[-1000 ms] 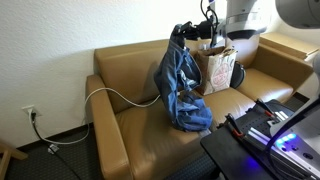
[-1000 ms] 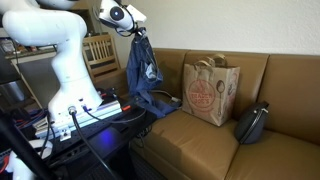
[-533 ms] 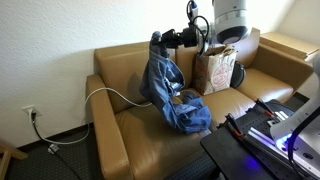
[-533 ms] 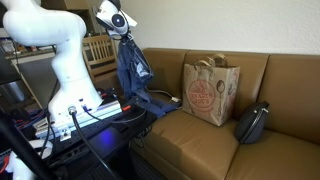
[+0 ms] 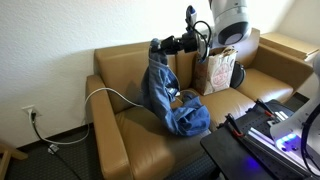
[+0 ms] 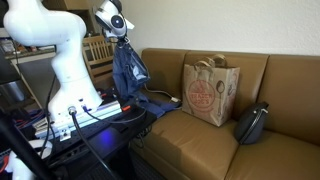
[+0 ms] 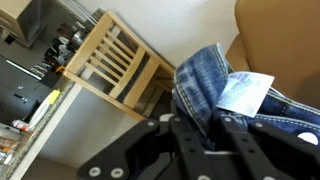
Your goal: Put the pair of jeans on the arm rest
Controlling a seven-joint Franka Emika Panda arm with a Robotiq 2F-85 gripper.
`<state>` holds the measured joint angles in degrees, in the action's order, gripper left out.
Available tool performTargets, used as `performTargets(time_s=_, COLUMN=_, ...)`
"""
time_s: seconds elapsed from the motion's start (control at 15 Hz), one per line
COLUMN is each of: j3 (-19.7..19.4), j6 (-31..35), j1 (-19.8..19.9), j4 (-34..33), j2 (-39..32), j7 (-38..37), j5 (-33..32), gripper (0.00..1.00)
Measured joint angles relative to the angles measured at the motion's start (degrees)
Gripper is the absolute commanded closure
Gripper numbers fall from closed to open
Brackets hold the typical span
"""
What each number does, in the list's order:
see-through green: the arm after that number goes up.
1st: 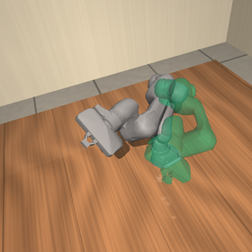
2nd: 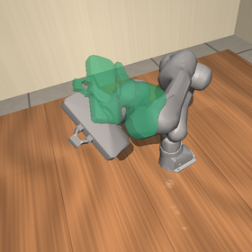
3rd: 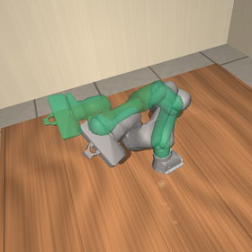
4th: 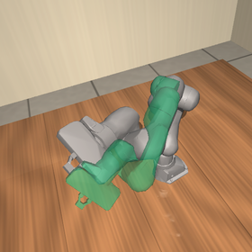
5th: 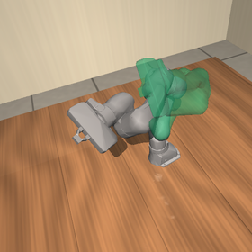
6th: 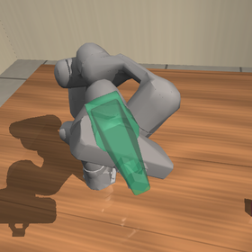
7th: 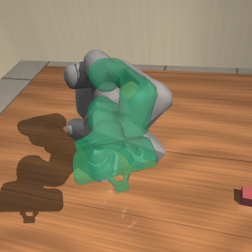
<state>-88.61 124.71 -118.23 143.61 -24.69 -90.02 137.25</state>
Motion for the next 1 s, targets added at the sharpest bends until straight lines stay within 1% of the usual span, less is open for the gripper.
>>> performTargets(time_s=0.07, j3=3.17, j6=2.45, j1=2.03, j4=-0.29, j2=1.48, j7=0.56, j5=-1.04, gripper=0.94)
performTargets(time_s=0.13, j3=7.55, j6=4.11, j1=4.81, j4=-0.56, j2=3.04, j7=1.12, j5=-2.31, gripper=0.94)
performTargets(time_s=0.27, j3=15.35, j6=4.07, j1=8.01, j4=-0.67, j2=3.7, j7=1.29, j5=-4.23, gripper=0.94)
performTargets(time_s=0.47, j3=29.36, j6=6.2, j1=11.47, j4=-1.78, j2=4.2, j7=3.88, j5=-5.37, gripper=0.94)
performTargets(time_s=0.6, j3=38.67, j6=8.64, j1=14.9, j4=-3.29, j2=4.18, j7=5.4, j5=-7.36, gripper=0.94)
performTargets(time_s=0.73, j3=47.8, j6=12.39, j1=19.86, j4=-5.16, j2=4.15, j7=7.61, j5=-8.91, gripper=0.94)
performTargets(time_s=0.8, j3=52.4, j6=14.75, j1=22.97, j4=-6.16, j2=4.14, j7=9.12, j5=-9.26, gripper=0.94)
performTargets(time_s=0.93, j3=60.35, j6=21.84, j1=29.46, j4=-8.67, j2=4.16, j7=15.17, j5=-7.99, gripper=0.94)
performTargets(time_s=1.0, j3=63.52, j6=25.51, j1=32.73, j4=-9.91, j2=4.47, j7=18.93, j5=-6.33, gripper=0.94)
